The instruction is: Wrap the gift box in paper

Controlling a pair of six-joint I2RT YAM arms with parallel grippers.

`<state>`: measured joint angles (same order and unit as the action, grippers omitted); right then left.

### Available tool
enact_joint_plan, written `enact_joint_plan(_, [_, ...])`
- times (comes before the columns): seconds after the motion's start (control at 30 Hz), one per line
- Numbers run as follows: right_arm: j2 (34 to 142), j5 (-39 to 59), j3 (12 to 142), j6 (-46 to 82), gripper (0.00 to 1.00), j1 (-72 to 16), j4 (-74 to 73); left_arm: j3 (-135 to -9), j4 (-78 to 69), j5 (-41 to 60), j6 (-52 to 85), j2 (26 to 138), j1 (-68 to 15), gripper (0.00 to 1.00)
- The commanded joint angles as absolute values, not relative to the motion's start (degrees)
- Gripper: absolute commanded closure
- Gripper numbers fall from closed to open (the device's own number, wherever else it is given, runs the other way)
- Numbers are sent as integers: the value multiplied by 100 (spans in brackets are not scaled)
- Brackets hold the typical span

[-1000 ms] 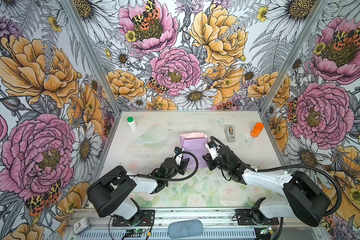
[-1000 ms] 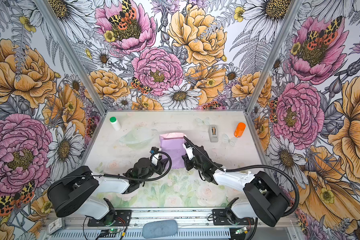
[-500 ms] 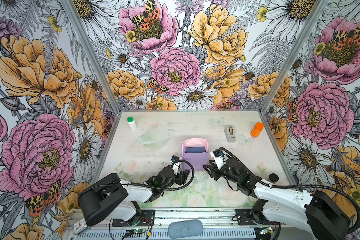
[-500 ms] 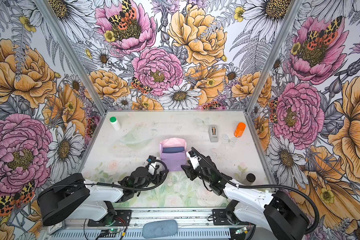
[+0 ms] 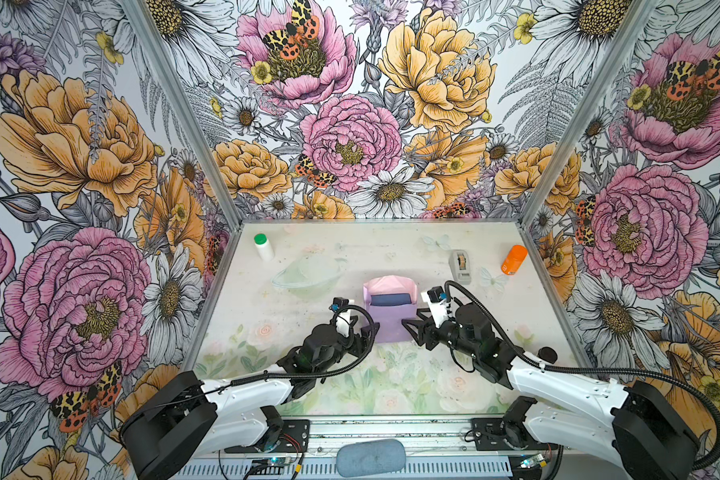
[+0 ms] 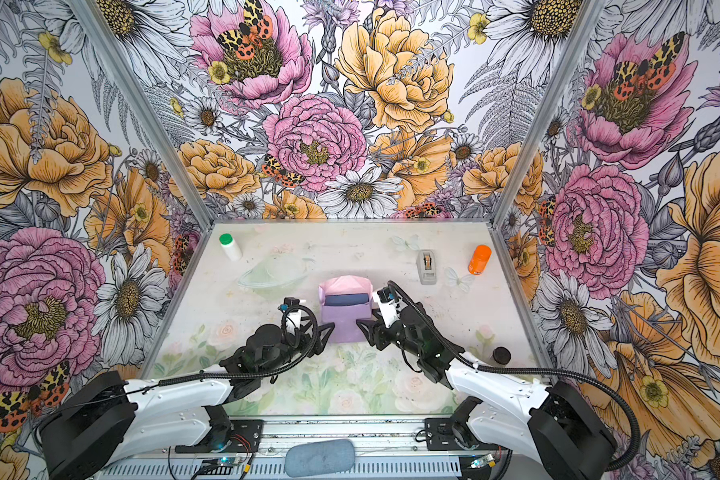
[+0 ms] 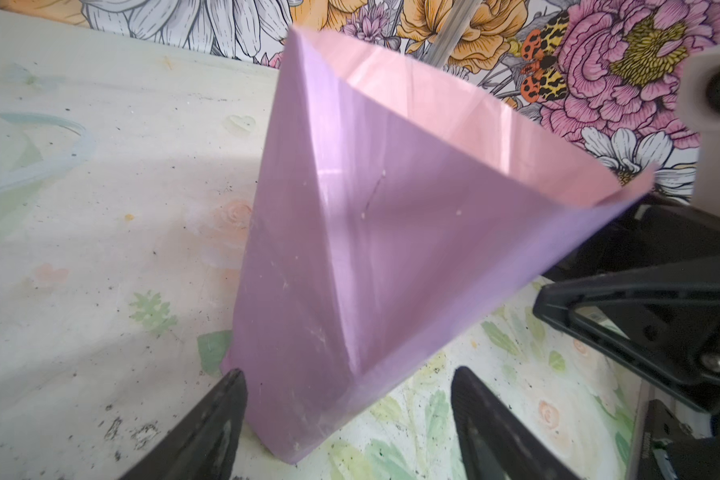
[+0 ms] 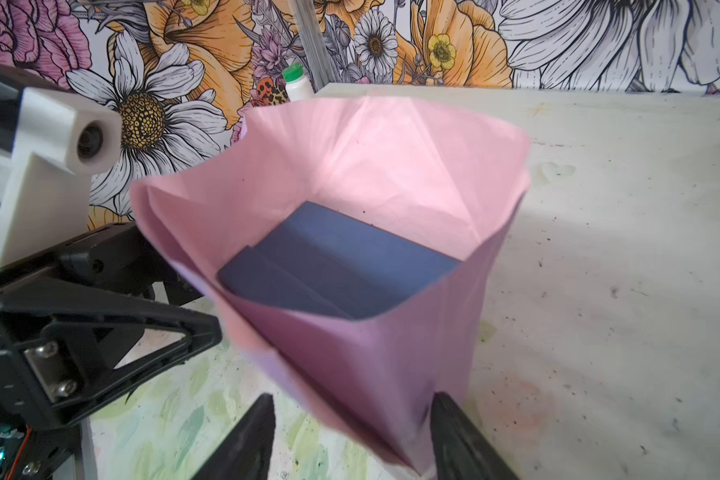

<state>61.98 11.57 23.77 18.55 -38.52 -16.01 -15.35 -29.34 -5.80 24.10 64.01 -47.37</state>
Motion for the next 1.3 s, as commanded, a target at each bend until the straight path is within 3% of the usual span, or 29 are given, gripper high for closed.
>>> enact_joint_plan(0.0, [6318,1457,2576,2053,38,-3764,-1759,-1613,-2607,-417,2546,6194,-4582,21])
enact_joint_plan(0.6, [6805,1720,2886,2216,38,-3639,-1896,-1939,-2688,-70,2559,6502,-4431,20])
enact_joint_plan(1.27, [6975,1755,2226,2387,39,-3604,-2197,-1690,-3257,159,2524,7134,-4438,21])
